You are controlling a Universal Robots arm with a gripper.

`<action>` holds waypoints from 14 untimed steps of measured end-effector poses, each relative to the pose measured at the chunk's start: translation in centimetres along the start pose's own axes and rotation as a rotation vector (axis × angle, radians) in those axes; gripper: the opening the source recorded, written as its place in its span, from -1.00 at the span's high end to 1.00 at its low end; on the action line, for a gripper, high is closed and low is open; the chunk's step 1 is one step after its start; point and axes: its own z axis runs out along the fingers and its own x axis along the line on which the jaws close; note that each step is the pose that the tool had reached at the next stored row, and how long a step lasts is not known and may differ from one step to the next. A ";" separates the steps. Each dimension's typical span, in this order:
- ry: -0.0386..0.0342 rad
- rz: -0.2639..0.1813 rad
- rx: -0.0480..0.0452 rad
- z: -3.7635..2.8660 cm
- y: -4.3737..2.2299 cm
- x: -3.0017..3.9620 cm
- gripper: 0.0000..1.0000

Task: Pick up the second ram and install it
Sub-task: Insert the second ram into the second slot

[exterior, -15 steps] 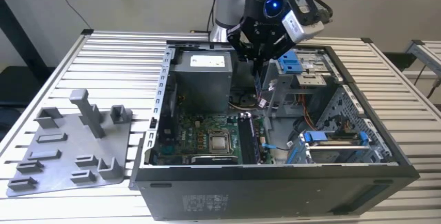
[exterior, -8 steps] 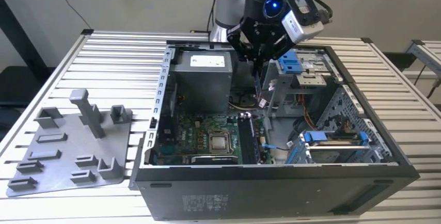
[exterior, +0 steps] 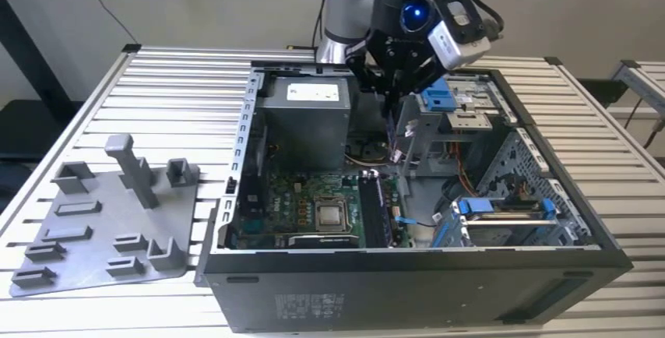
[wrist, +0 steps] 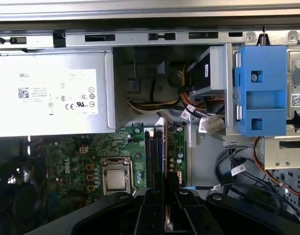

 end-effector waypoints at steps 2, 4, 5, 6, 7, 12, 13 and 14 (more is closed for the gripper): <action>-0.0001 0.000 -0.0002 0.13 0.00 -0.10 0.72; 0.0000 0.000 -0.0001 0.24 -0.03 -0.14 0.72; 0.0000 0.000 -0.0001 0.31 -0.05 -0.16 0.72; 0.0000 0.000 -0.0002 0.38 -0.06 -0.18 0.72; 0.0000 0.000 -0.0001 0.44 -0.08 -0.20 0.72; 0.0006 0.000 0.0001 0.74 -0.27 -0.34 0.72; 0.0014 0.000 0.0001 0.80 -0.33 -0.37 0.72; 0.0029 0.000 0.0000 0.86 -0.39 -0.41 0.72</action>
